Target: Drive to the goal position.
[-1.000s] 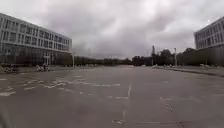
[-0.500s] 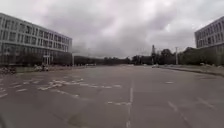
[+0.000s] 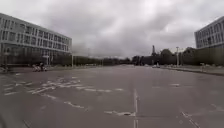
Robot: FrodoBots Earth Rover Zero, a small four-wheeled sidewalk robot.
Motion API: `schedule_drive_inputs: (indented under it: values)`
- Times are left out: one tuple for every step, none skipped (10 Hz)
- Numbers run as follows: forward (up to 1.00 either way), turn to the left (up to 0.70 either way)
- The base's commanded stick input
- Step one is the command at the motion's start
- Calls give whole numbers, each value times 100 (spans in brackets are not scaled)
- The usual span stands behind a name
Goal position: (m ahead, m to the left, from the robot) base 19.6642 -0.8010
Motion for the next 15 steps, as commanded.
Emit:
schedule_drive_inputs:
  values:
    - [70,0]
    - [70,0]
    - [70,0]
    - [70,0]
    - [70,0]
    - [70,0]
    - [70,0]
    - [70,0]
    - [70,0]
    - [70,0]
    - [70,0]
    - [70,0]
    - [70,0]
    - [70,0]
    - [70,0]
